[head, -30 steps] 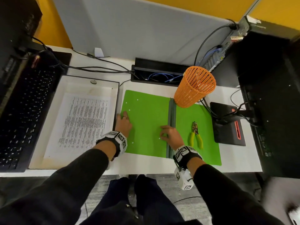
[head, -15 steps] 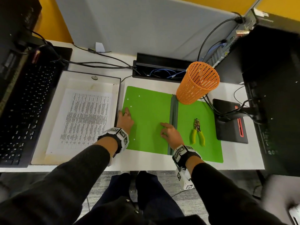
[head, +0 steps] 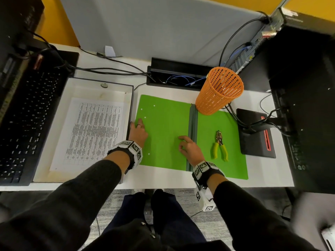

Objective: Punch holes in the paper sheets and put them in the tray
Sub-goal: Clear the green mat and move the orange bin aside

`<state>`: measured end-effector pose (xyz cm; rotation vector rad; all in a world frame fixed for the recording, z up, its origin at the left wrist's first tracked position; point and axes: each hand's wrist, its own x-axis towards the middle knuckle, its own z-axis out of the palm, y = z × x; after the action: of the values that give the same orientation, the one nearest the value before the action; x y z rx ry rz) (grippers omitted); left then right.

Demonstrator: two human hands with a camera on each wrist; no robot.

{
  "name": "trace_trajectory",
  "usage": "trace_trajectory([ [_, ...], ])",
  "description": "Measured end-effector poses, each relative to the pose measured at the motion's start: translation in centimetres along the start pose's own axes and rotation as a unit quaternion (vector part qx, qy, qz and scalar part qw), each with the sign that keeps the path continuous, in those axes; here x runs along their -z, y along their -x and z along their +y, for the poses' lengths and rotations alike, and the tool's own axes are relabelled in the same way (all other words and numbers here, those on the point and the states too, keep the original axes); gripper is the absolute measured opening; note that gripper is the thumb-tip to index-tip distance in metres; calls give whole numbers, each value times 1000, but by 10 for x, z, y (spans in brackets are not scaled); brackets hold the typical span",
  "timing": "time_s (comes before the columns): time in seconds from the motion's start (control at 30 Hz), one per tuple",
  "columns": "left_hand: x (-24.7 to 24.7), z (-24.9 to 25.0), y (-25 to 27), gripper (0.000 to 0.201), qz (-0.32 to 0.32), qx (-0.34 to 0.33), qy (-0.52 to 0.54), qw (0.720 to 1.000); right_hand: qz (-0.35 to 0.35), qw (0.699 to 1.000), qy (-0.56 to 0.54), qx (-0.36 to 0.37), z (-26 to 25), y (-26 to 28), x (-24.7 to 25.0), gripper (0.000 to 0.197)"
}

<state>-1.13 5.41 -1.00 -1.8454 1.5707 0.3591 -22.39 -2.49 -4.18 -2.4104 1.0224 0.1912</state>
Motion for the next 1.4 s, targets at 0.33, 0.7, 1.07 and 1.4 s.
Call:
trace_trajectory([
  [0.33,0,1,-1,68,-1,4,3,1000,5,999,-32,-1,3,3,-3,12],
  [0.7,-1,1,-3,68,-8,-2,-7,1000,2,998,-56,24,13,-1,-1,5],
  [1.07,0,3,-5,60,-9,0,0,1000,-7,999,-41,16,14,-1,-3,9],
  [1.4,-1,1,-5,61,-7,0,-6,1000,-4,999,0,44,8,-1,-2,14],
])
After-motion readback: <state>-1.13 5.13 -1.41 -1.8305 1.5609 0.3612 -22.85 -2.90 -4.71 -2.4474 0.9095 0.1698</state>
